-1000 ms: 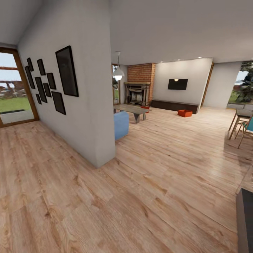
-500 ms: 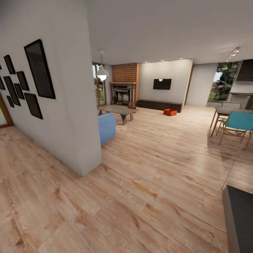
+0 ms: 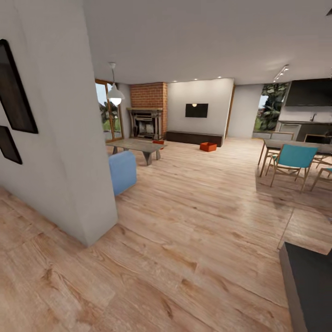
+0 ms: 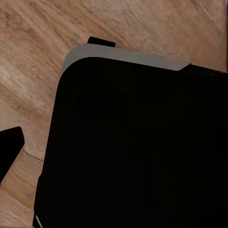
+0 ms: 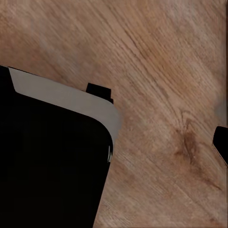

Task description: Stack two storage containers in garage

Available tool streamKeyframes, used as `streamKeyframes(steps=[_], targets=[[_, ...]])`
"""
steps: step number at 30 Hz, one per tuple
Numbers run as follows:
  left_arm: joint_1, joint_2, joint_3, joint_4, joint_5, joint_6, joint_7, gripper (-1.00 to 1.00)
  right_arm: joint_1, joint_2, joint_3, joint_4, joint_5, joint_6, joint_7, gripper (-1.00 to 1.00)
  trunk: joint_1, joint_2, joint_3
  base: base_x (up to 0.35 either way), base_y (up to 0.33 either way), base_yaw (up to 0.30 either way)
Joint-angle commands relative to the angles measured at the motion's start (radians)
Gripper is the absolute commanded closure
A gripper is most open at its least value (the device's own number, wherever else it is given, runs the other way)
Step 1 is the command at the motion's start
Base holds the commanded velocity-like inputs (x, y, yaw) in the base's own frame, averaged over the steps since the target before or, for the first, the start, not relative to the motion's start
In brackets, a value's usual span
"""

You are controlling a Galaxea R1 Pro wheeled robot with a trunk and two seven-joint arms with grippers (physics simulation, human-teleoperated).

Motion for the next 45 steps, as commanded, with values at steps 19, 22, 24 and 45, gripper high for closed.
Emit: streamKeyframes(steps=[19,22,24,45], targets=[[0.0,0.0,0.0,0.0,0.006,-0.002,0.002,-1.0,-0.001,0.0,0.008,0.003,-0.009,-0.005,0.0,-1.0,0.001,0.0,-0.001,0.323,0.0,-0.006],[0.0,0.0,0.0,0.0,0.005,-0.002,0.002,-1.0,-0.001,0.001,0.008,0.003,-0.009,-0.006,0.0,-1.0,0.001,0.0,-0.001,0.323,0.0,0.0],[0.0,0.0,0.0,0.0,0.006,-0.002,0.002,-1.0,-0.001,0.002,0.008,0.003,-0.009,-0.005,0.0,-1.0,0.001,0.0,-0.001,0.323,0.0,0.0],[0.0,0.0,0.0,0.0,0.006,-0.002,0.001,-1.0,-0.001,0.002,0.008,0.003,-0.009,-0.006,0.0,-1.0,0.001,0.0,-0.001,0.323,0.0,-0.028]])
